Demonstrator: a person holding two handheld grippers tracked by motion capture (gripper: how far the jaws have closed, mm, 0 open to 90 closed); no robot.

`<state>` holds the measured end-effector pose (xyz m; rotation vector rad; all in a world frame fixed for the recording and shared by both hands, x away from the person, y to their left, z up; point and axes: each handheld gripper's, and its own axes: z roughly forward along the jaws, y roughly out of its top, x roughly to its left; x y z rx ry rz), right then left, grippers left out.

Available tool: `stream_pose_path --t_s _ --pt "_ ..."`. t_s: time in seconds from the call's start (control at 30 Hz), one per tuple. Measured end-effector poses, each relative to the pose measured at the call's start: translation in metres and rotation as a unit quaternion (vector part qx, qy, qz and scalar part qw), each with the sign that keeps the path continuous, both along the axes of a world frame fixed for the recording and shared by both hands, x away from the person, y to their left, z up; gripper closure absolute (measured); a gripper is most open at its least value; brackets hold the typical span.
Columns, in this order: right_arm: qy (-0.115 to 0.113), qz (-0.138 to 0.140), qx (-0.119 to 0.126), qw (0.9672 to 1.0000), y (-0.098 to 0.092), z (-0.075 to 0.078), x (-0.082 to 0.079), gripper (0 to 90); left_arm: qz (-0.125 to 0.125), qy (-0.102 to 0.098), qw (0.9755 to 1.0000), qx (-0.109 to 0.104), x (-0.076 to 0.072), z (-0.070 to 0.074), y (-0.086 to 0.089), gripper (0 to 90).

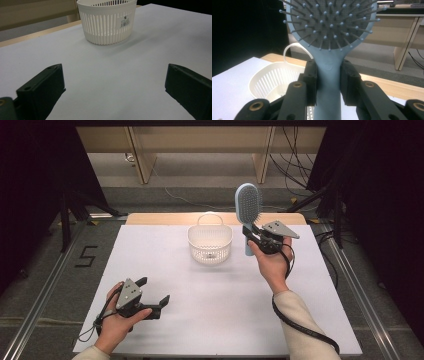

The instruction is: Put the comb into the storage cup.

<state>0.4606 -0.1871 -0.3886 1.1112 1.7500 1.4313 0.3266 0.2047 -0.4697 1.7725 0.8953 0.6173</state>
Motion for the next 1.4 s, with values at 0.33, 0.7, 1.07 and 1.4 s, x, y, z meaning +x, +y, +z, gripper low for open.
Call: stream_pose_path --t_s 0.33,0.7,1.07,1.4 --pt "-0.001 0.0 0.002 1.0 0.0017 0.001 0.002 70.4 0.0 0.0 1.0 0.0 0.0 -0.0001 0.0001 1.9" --pt "-0.002 0.002 0.003 1.0 0.0037 0.0017 0.0041 70.4 0.001 0.0 1.0 0.0 -0.0001 -0.0001 0.0004 1.9" --pt "-0.003 0.001 0.003 1.0 0.0046 0.0031 0.0059 70.4 0.001 0.0 1.0 0.0 -0.0001 0.0 0.0006 1.9" --pt "-0.007 0.0 0.002 1.0 0.0058 0.0057 0.0072 70.4 0.0 -0.001 1.0 0.0 -0.0006 0.0006 0.0002 1.9"
